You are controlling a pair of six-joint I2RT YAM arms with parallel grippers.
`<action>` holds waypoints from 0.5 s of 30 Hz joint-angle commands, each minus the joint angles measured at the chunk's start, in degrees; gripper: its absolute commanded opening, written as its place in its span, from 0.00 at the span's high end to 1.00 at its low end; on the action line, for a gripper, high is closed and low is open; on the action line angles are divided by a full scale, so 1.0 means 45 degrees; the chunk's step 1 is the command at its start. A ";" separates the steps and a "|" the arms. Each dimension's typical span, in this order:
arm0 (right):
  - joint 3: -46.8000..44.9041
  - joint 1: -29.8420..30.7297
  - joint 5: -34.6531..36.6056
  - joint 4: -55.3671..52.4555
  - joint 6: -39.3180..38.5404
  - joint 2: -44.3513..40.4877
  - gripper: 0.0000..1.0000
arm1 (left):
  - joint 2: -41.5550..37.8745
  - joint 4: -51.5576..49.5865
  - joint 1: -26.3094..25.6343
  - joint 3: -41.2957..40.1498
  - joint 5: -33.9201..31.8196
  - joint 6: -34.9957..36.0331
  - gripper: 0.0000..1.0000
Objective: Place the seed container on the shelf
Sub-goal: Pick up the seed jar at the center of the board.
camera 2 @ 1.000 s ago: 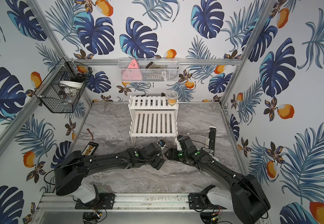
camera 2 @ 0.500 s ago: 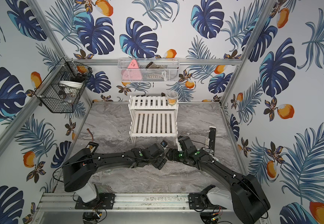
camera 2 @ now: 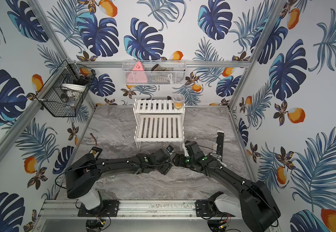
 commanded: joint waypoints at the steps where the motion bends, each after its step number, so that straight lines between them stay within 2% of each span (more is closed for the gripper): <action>1: 0.0056 0.0000 0.0239 -0.0381 -0.0047 -0.0142 0.19 | -0.0142 -0.0089 -0.0010 0.0074 -0.0161 -0.0117 0.22; 8: 0.0383 0.0000 0.0715 -0.0979 -0.0086 -0.0797 0.19 | -0.0570 -0.1615 0.0000 0.0896 -0.0469 -0.0787 0.25; 15: 0.1562 -0.0019 0.1883 -0.2773 -0.0292 -0.1793 0.17 | -0.1120 -0.5073 -0.0006 0.3211 -0.0686 -0.1549 0.27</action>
